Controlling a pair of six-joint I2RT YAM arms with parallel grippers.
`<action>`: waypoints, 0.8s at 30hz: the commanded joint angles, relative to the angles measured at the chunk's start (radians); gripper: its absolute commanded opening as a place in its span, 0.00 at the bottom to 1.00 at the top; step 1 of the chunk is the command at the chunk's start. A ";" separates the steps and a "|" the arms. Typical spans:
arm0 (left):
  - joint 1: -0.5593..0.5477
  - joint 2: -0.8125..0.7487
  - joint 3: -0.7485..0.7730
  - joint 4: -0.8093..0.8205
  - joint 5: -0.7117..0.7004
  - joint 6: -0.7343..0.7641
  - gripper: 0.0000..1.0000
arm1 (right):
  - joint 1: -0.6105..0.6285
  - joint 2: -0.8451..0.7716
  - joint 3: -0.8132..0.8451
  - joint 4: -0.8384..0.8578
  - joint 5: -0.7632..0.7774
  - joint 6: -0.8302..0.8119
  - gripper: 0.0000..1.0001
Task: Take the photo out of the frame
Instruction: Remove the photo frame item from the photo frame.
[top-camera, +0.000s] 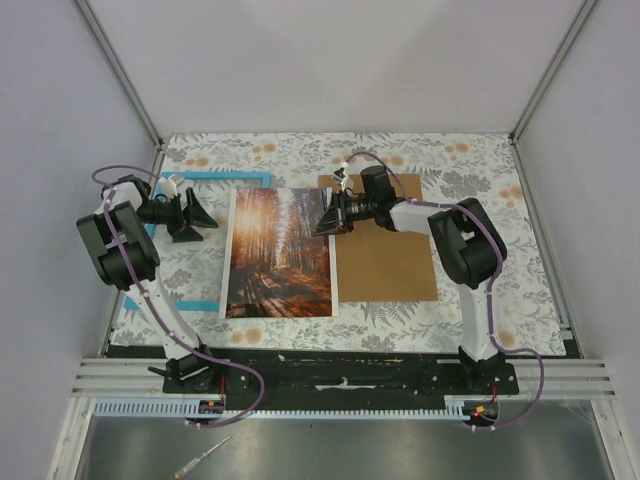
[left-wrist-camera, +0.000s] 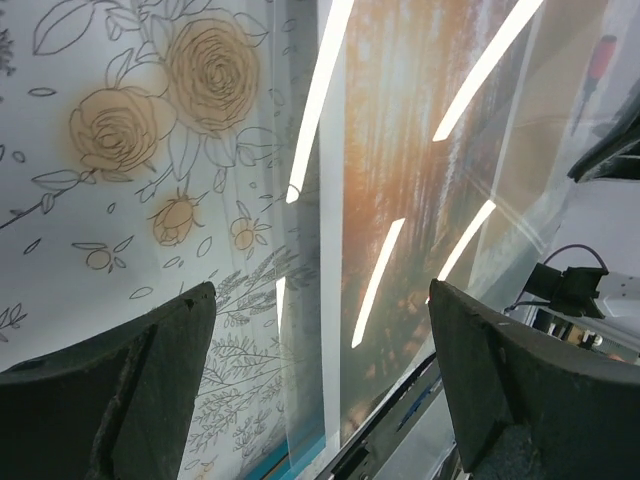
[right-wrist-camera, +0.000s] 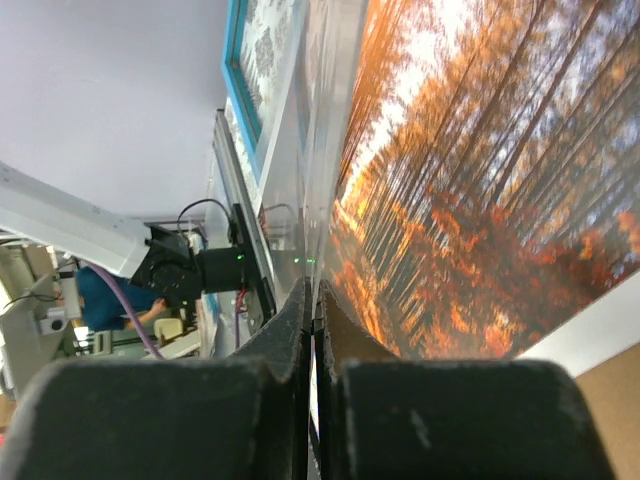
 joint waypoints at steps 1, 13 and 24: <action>0.024 -0.054 -0.036 0.008 -0.042 0.053 0.93 | 0.026 0.043 0.139 -0.122 0.113 -0.074 0.00; 0.064 -0.044 -0.059 0.039 -0.082 0.068 0.93 | 0.062 0.206 0.334 -0.391 0.220 -0.160 0.32; 0.064 0.029 -0.048 0.055 -0.027 0.063 0.93 | 0.066 0.157 0.318 -0.457 0.266 -0.235 0.98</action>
